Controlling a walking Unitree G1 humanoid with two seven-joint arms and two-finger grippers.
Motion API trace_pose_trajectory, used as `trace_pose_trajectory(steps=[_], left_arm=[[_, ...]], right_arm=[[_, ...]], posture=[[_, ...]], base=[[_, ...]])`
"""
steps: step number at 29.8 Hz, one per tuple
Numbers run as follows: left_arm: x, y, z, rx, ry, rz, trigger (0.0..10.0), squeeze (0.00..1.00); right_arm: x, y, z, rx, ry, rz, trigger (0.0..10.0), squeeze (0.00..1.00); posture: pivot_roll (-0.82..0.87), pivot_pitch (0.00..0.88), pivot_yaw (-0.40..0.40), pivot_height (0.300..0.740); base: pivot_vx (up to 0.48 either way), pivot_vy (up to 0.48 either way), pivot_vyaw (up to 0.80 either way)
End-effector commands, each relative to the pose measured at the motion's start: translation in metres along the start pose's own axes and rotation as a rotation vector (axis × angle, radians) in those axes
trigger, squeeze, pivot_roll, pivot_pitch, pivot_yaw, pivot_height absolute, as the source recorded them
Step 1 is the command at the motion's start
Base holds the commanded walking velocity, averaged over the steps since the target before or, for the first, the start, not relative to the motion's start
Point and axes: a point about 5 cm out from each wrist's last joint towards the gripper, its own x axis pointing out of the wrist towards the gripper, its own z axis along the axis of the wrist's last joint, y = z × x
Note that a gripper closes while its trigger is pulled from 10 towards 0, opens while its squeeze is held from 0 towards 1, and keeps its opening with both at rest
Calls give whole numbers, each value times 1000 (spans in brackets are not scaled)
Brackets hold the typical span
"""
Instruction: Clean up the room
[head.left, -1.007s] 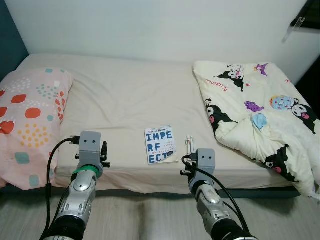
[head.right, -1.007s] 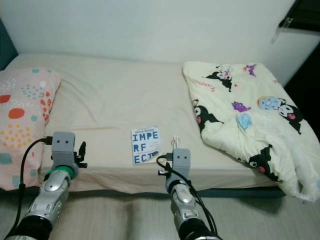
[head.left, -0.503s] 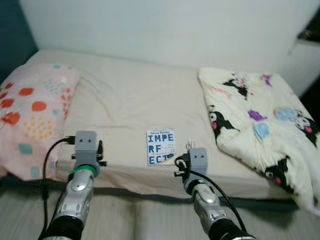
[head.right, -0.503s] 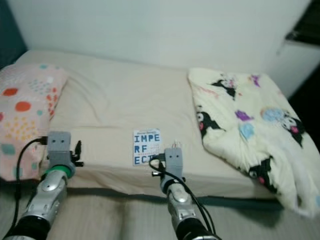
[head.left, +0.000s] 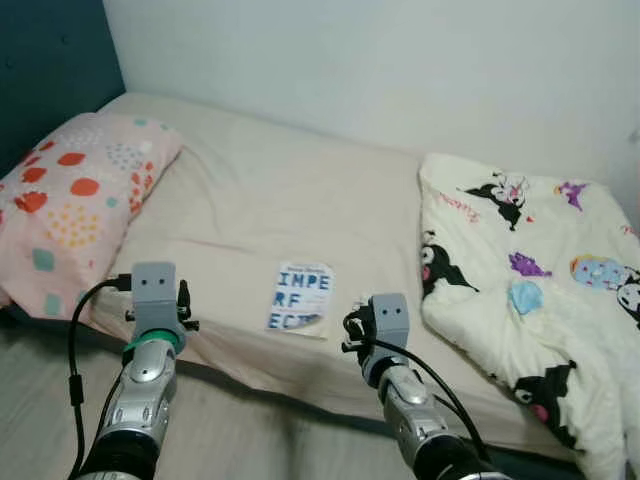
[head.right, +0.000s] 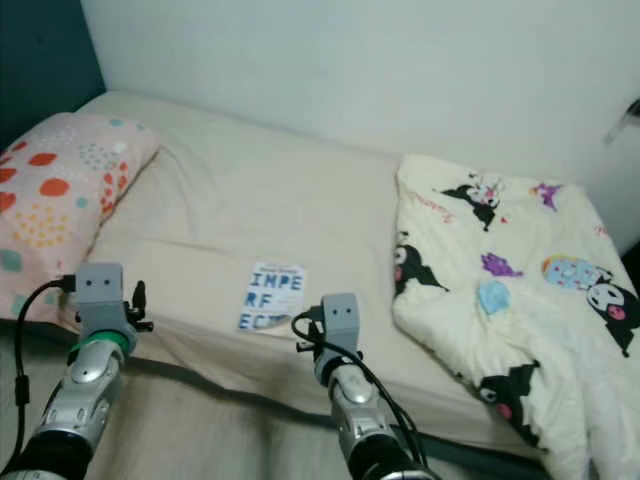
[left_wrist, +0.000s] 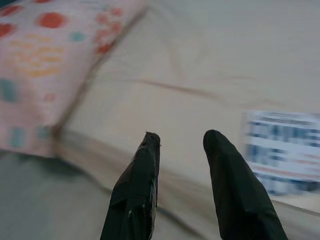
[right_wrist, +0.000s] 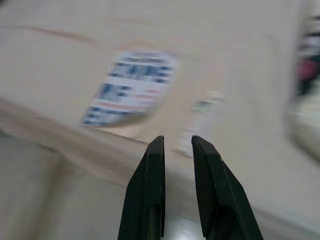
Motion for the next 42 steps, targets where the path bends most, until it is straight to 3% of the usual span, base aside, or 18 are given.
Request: trace_pose_trajectory(steps=[1, 21, 24, 35, 42], left_arm=[[-1, 4, -3, 12, 10, 4, 10000, 0], [-1, 5, -2, 14, 9, -2, 10000, 0], [0, 3, -1, -59, 24, -8, 10000, 0], [-1, 6, -1, -63, 14, -8, 10000, 0], [0, 10, 0, -23, 16, 0, 10000, 0]], right_arm=[[0, 1, -2, 7, 8, 2, 10000, 0], [-3, -1, -7, 36, 16, -24, 10000, 0], [-3, -3, -6, 37, 14, -27, 10000, 0], [-3, 0, -5, 42, 12, -25, 10000, 0], [-3, -1, -7, 43, 19, -28, 10000, 0]], posture=[[80, 0, -32, 740], [78, 0, -21, 740], [78, 0, -22, 740], [77, 0, -26, 740], [78, 0, -27, 740]], base=[[0, -480, 0], [0, -461, 0], [0, 320, 0], [0, 480, 0], [0, 0, 0]])
